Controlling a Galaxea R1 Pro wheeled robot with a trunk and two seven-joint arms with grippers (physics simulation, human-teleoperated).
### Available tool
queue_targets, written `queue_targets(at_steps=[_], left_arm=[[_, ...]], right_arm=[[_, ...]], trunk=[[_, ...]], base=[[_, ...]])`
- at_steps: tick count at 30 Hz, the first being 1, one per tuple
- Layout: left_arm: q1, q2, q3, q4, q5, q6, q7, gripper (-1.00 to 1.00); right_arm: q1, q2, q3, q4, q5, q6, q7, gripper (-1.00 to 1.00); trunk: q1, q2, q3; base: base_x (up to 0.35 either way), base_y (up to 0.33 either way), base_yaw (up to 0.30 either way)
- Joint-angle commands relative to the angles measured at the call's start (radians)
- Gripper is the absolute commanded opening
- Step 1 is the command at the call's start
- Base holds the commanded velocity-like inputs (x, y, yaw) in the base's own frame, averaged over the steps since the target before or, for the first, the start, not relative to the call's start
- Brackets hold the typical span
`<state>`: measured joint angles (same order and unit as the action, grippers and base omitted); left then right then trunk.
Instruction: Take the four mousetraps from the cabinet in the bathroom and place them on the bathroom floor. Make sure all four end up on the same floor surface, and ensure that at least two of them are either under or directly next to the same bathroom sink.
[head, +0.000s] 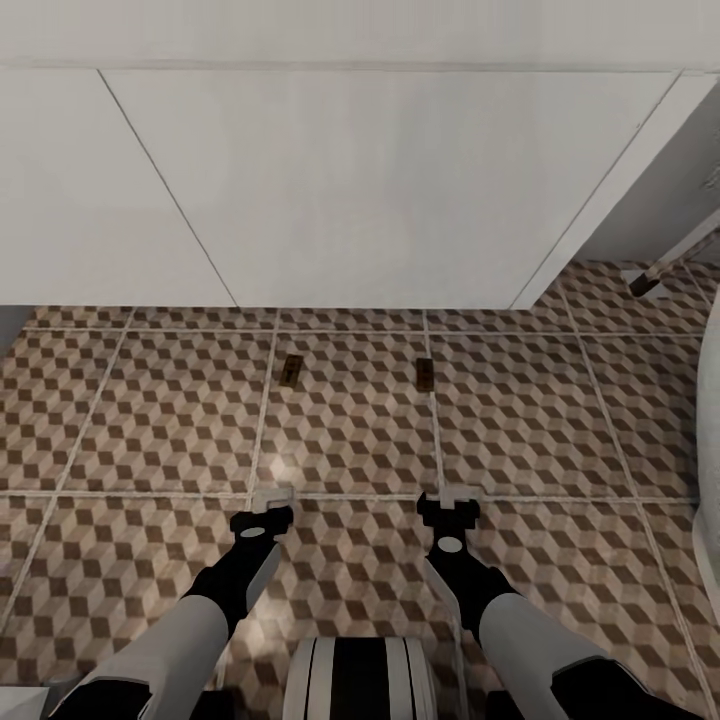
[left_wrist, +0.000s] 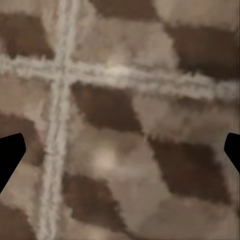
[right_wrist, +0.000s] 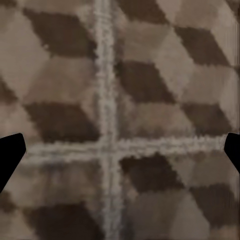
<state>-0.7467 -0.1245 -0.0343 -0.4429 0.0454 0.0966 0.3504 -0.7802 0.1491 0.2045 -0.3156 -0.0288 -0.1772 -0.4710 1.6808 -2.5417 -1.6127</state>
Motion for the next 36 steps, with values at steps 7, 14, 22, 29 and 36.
queue_targets(at_steps=[7,14,22,29,36], left_arm=[[0.000,0.000,-0.003,-0.002,0.005,0.006,0.005,1.00],[0.000,0.000,-0.003,-0.002,0.004,0.005,0.005,1.00],[0.000,0.001,-0.004,-0.002,0.005,0.005,0.003,1.00],[0.000,0.002,-0.004,-0.002,0.005,0.005,0.000,1.00],[0.000,0.002,-0.004,-0.002,0.005,0.005,0.000,1.00]], right_arm=[[-0.001,0.000,0.007,0.001,-0.003,-0.002,-0.006,1.00],[-0.001,0.000,0.007,0.001,-0.003,-0.002,-0.006,1.00],[-0.001,0.000,0.007,0.001,-0.002,-0.001,-0.005,1.00],[-0.001,0.000,0.008,0.001,-0.001,-0.001,-0.004,1.00],[-0.001,0.000,0.009,0.001,0.000,-0.001,-0.001,1.00]], trunk=[[-0.003,0.001,0.027],[-0.006,0.003,0.054],[-0.010,0.005,0.085],[-0.013,0.007,0.112],[-0.016,0.008,0.139]], base=[[0.000,0.000,0.000],[0.000,0.000,0.000],[0.000,0.000,0.000],[0.000,0.000,0.000],[0.000,0.000,0.000]])
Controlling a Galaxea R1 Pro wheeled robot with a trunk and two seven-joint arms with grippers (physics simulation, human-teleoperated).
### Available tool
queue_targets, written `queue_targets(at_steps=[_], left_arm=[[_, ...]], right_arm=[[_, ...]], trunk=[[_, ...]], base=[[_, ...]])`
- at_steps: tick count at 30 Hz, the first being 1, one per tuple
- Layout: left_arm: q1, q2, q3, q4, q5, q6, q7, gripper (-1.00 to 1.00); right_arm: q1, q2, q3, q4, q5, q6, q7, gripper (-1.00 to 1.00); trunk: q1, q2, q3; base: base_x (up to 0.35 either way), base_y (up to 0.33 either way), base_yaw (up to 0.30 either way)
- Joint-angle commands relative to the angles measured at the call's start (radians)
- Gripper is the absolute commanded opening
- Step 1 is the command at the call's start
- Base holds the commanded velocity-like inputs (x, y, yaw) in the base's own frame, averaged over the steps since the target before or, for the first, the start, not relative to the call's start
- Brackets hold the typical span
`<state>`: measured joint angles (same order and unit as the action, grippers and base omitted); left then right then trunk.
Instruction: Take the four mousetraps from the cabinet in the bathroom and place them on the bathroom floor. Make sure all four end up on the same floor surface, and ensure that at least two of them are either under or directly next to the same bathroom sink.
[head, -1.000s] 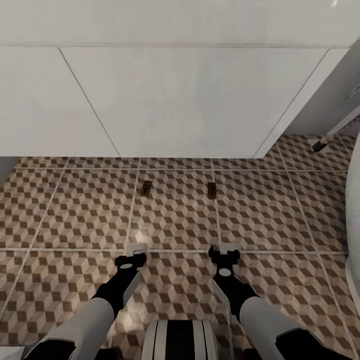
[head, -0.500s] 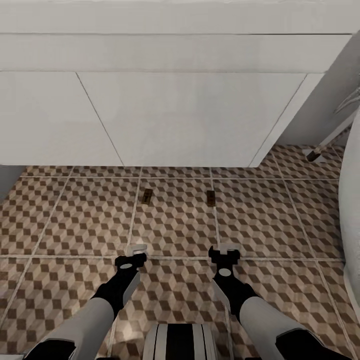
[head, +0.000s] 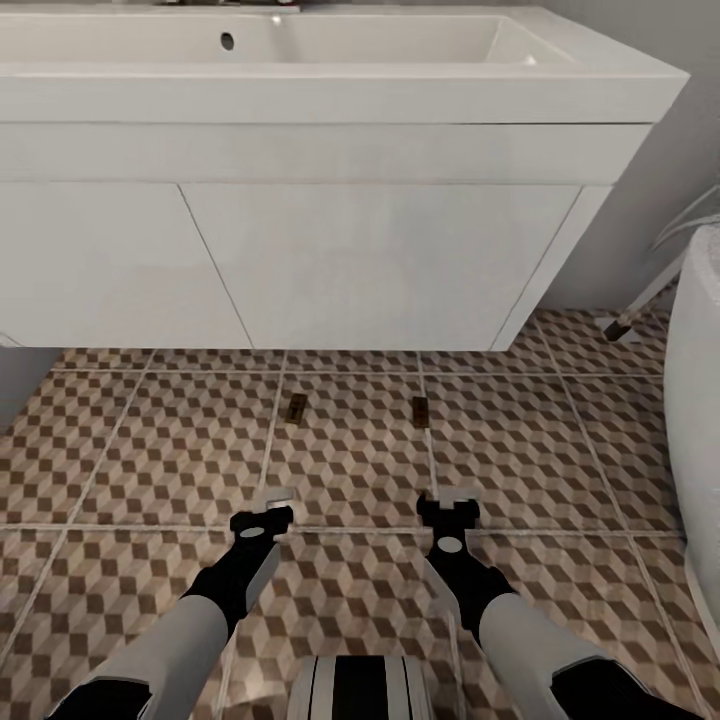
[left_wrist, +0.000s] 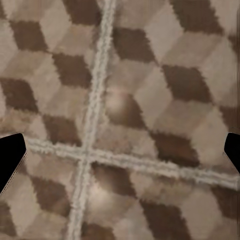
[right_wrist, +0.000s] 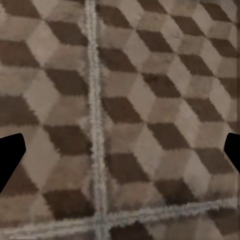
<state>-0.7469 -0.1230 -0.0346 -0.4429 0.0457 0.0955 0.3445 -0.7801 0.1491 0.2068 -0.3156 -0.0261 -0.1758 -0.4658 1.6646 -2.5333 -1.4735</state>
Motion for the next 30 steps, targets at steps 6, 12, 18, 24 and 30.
queue_targets(at_steps=[6,12,18,24,30], left_arm=[[0.000,0.000,-0.003,-0.002,0.005,0.006,0.004,1.00],[0.000,0.000,-0.004,-0.002,0.005,0.006,0.005,1.00],[0.000,0.000,-0.005,-0.001,0.005,0.006,0.005,1.00],[0.000,0.000,-0.004,-0.001,0.005,0.006,0.004,1.00],[0.000,0.000,-0.004,0.000,0.005,0.006,0.005,1.00]], right_arm=[[-0.001,0.000,0.007,0.001,-0.003,-0.002,-0.005,1.00],[-0.001,0.000,0.006,0.001,-0.003,0.000,-0.009,1.00],[-0.001,0.001,0.005,0.001,-0.003,0.004,-0.014,1.00],[-0.001,0.003,0.004,0.001,-0.003,0.006,-0.028,1.00],[-0.001,0.003,0.005,0.001,-0.003,0.006,-0.043,1.00]], trunk=[[-0.003,0.001,0.023],[-0.006,0.003,0.046],[-0.008,0.004,0.069],[-0.011,0.005,0.092],[-0.014,0.007,0.116]], base=[[0.000,0.000,0.000],[0.000,0.000,0.000],[0.000,0.000,0.000],[0.000,0.000,0.000],[0.000,0.000,0.000]])
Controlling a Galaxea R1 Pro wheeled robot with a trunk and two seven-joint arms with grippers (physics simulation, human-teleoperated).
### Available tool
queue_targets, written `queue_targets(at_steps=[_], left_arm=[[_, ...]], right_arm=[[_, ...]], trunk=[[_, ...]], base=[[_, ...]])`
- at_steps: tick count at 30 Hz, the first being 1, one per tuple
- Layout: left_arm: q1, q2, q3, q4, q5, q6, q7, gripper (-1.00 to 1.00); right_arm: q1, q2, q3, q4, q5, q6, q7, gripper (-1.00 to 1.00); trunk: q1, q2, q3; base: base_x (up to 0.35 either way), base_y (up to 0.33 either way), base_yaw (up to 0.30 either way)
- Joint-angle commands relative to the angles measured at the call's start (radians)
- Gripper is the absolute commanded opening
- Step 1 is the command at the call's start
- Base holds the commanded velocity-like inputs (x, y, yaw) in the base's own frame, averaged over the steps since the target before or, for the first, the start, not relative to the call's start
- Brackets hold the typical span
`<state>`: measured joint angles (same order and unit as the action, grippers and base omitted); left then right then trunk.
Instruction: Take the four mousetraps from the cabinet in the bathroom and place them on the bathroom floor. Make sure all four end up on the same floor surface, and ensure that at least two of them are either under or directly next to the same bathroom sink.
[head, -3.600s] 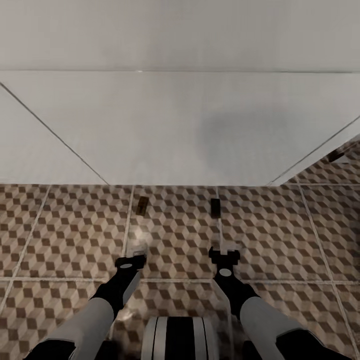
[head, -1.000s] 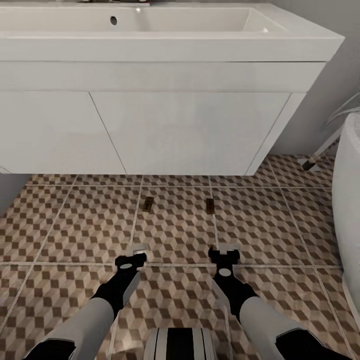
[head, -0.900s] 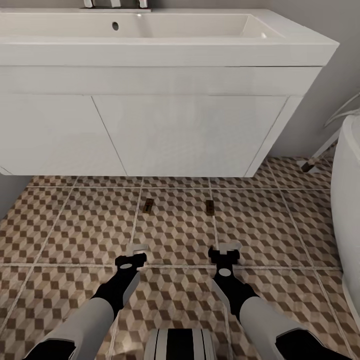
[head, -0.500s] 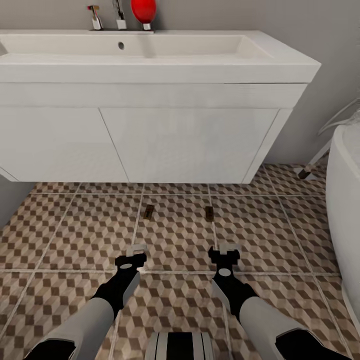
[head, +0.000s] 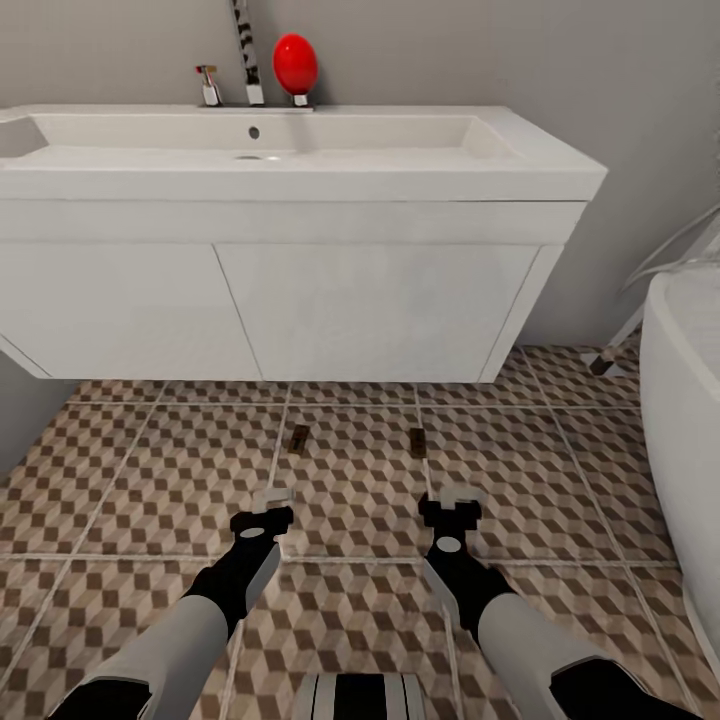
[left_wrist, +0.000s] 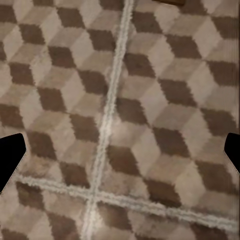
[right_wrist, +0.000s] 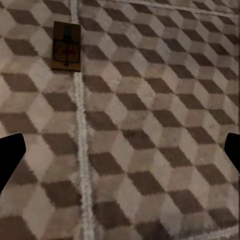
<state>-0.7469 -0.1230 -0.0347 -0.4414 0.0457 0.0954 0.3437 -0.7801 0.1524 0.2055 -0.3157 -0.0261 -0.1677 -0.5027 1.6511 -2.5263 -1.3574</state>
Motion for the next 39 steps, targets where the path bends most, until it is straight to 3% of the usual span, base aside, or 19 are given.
queue_targets(at_steps=[1,39], left_arm=[[0.000,0.000,-0.004,-0.002,0.005,0.006,0.005,1.00],[0.000,0.000,-0.007,0.001,0.005,0.006,0.005,1.00]], right_arm=[[-0.001,0.000,0.006,0.001,-0.003,-0.002,-0.007,1.00],[-0.001,-0.002,0.002,0.004,-0.008,0.002,-0.008,1.00]], trunk=[[-0.001,0.000,0.003],[-0.018,0.009,0.150]], base=[[0.000,0.000,0.000],[0.000,0.000,0.000]])
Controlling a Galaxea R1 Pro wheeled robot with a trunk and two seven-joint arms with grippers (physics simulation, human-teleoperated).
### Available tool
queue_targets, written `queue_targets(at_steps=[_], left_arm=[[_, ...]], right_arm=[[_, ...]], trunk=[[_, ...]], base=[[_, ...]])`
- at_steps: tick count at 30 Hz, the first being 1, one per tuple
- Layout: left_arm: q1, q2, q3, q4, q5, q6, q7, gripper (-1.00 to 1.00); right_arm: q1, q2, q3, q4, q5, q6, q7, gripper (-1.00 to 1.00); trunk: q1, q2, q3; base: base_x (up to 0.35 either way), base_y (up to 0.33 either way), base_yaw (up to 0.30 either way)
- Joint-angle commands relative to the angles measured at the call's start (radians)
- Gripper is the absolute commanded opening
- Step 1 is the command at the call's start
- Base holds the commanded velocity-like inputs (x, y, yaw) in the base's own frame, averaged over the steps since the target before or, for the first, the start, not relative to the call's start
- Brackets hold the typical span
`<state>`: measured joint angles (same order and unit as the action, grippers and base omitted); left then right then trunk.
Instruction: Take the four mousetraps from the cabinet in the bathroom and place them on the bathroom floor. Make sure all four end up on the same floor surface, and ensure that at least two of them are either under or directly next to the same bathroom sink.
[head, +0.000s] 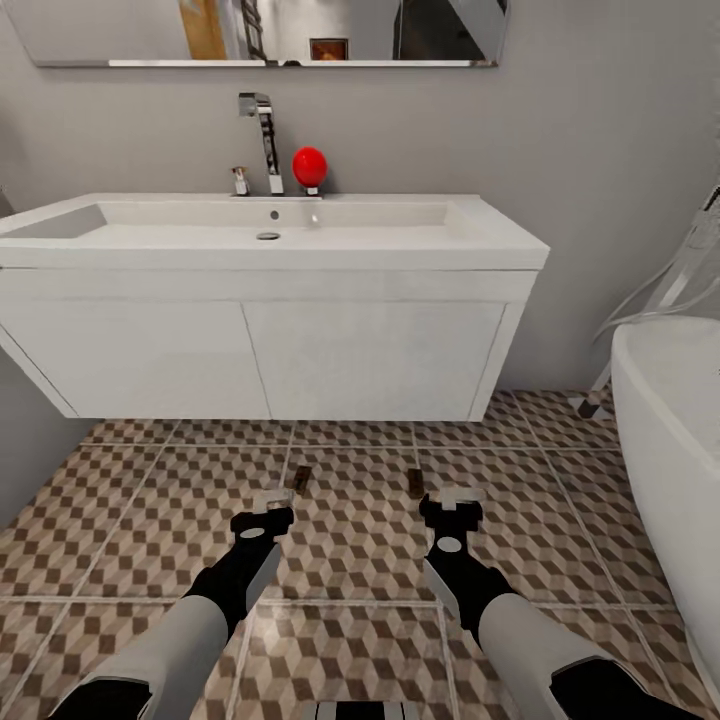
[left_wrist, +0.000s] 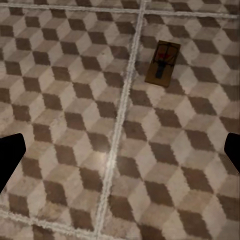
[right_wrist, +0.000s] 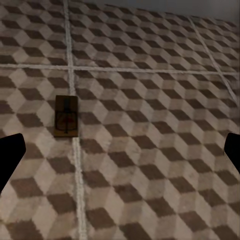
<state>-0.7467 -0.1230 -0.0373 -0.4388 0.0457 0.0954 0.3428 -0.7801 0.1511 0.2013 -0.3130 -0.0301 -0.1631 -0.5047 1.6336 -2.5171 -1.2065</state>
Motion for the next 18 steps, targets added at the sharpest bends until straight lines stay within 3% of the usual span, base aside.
queue_targets(at_steps=[1,18], left_arm=[[0.000,0.000,-0.004,-0.002,0.005,0.006,0.006,1.00],[0.001,0.011,-0.003,0.031,0.015,0.008,0.010,1.00]], right_arm=[[-0.001,0.000,0.006,0.003,-0.004,-0.001,-0.006,1.00],[-0.001,-0.004,0.007,0.004,-0.003,0.064,-0.020,1.00]], trunk=[[-0.001,0.000,0.003],[-0.008,0.004,0.069]], base=[[0.000,0.000,0.000],[0.000,0.000,0.000]])
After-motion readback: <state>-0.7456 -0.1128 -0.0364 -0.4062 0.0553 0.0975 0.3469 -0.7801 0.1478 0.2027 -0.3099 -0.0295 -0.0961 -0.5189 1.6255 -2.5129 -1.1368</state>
